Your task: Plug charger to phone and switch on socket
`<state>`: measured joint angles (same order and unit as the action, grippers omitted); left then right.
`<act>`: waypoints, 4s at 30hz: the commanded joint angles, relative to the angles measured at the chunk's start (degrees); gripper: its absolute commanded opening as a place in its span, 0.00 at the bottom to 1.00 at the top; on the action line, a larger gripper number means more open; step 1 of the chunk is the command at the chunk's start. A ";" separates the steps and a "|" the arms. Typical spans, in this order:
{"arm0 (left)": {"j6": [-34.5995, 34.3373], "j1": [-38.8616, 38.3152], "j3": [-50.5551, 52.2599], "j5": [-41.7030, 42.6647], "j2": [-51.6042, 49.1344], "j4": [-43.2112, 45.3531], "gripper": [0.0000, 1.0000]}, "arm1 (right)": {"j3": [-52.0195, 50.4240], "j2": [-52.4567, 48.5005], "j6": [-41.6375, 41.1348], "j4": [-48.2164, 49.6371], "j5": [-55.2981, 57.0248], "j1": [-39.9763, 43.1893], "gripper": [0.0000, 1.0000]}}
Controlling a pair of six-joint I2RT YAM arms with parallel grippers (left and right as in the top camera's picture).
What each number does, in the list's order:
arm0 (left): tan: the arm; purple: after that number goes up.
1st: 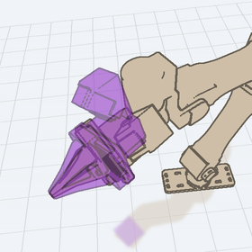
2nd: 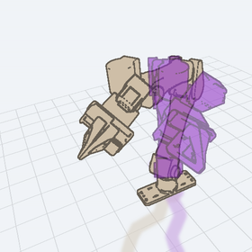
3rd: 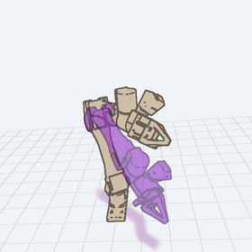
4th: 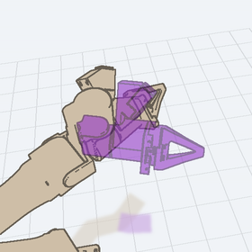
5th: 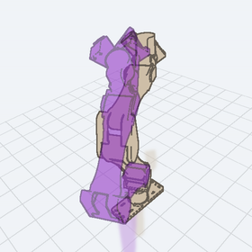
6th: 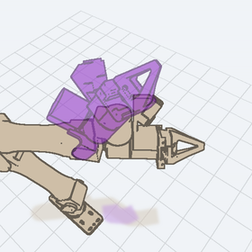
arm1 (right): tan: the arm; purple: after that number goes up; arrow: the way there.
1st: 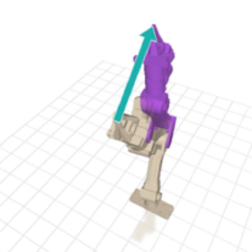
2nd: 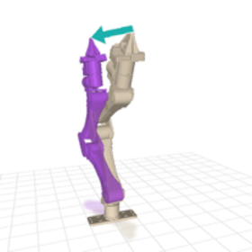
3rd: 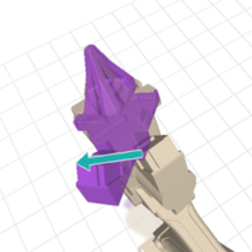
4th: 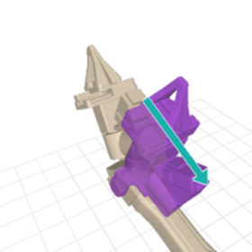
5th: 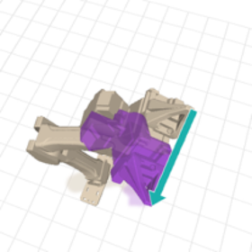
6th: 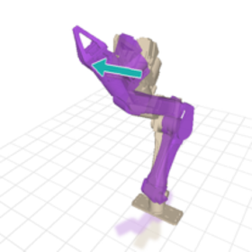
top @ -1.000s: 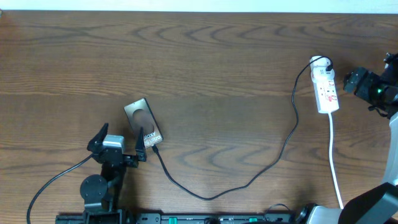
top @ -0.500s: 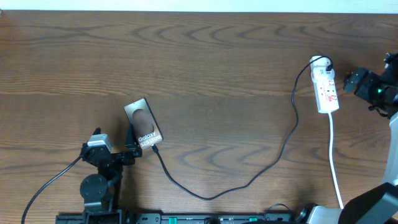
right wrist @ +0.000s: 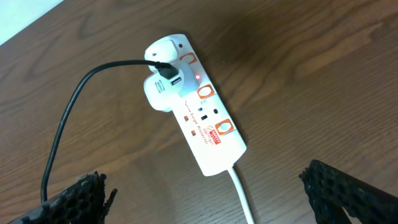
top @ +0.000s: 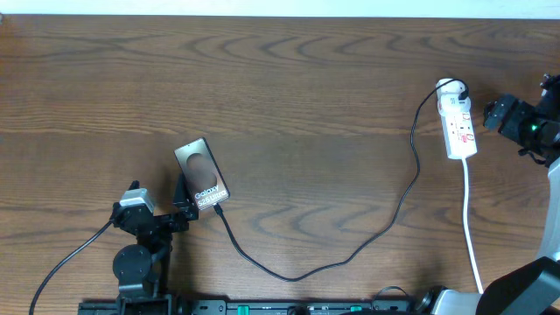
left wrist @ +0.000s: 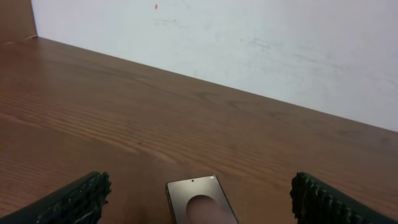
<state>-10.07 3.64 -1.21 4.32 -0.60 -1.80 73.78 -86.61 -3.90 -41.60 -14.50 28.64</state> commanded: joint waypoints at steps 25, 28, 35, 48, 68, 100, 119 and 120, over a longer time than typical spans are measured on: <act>-0.33 -0.20 0.98 -0.09 0.37 -2.01 0.95 | 0.07 0.98 -0.24 -0.44 0.42 0.24 0.99; -0.33 -0.20 0.98 -0.09 0.37 -2.01 0.95 | -0.07 1.66 -0.57 -0.37 -0.11 -0.13 0.99; -0.33 -0.20 0.98 -0.09 0.37 -2.01 0.95 | -13.18 6.91 -0.70 28.09 1.51 -8.74 0.99; -0.33 -0.20 0.98 -0.09 0.37 -2.01 0.95 | -52.70 30.36 -0.76 74.27 13.55 -23.02 0.99; -0.33 -0.20 0.98 -0.09 0.37 -2.01 0.95 | -73.46 71.36 -0.74 43.95 14.71 -23.08 0.99; -0.33 -0.20 0.98 -0.09 0.37 -2.01 0.95 | -73.46 86.33 1.38 37.29 15.21 -23.06 0.99; -0.33 -0.20 0.98 -0.09 0.37 -2.01 0.95 | -73.46 86.33 1.38 37.29 15.21 -23.06 0.99; -0.33 -0.20 0.98 -0.09 0.37 -2.01 0.95 | -73.46 86.33 1.38 37.29 15.21 -23.06 0.99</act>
<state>-10.50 3.64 -1.26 4.08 -0.58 -1.91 0.38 -0.82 -3.22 -4.05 0.05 6.11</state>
